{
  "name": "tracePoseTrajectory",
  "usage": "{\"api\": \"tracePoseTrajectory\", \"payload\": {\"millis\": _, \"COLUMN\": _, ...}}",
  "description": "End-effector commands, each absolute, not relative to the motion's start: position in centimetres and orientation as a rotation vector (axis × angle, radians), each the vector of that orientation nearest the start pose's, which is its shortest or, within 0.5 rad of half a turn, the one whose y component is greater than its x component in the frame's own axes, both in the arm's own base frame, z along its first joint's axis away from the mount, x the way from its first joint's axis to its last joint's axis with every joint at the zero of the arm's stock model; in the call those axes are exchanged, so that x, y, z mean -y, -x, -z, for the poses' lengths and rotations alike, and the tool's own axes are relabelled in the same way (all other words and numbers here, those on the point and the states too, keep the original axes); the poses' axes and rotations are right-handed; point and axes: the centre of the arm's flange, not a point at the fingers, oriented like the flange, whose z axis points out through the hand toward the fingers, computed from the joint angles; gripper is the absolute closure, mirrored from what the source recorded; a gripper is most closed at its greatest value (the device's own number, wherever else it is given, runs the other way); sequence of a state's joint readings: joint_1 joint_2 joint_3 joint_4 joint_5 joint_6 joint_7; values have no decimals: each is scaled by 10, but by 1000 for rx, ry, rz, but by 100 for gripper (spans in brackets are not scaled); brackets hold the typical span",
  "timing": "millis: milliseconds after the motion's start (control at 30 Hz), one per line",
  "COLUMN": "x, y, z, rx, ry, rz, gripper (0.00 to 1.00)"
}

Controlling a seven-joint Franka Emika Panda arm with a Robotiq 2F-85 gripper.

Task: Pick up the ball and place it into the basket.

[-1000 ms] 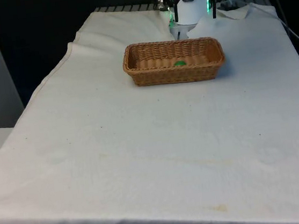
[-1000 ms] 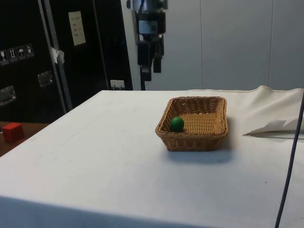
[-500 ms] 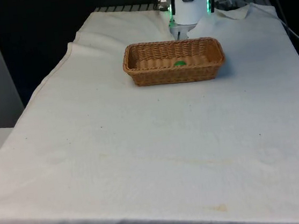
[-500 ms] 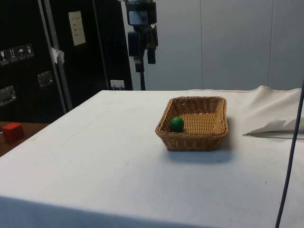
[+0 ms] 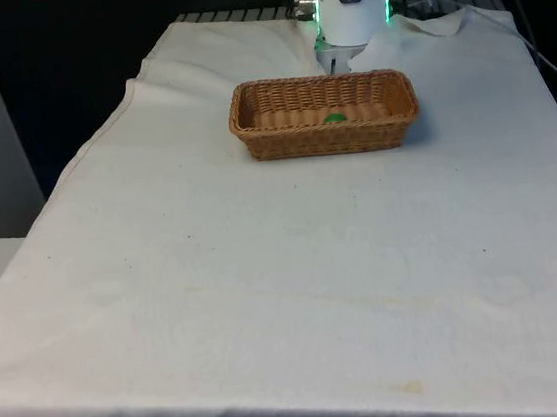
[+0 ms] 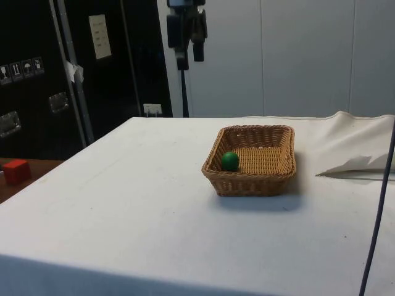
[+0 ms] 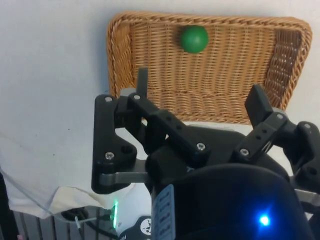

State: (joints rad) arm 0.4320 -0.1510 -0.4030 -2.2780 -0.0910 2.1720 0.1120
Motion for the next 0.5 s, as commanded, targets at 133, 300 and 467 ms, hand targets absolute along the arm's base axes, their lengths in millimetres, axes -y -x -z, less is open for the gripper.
{"api": "tracePoseTrajectory", "payload": {"millis": 133, "x": -8, "y": -495, "z": -434, "rx": 35, "ry": 3153, "rz": 75, "gripper": 0}}
{"api": "tracePoseTrajectory", "payload": {"millis": 300, "x": -8, "y": -495, "z": -438, "rx": 83, "ry": 3148, "rz": 79, "gripper": 0}}
{"api": "tracePoseTrajectory", "payload": {"millis": 467, "x": -8, "y": -497, "z": -440, "rx": 159, "ry": 3142, "rz": 88, "gripper": 0}}
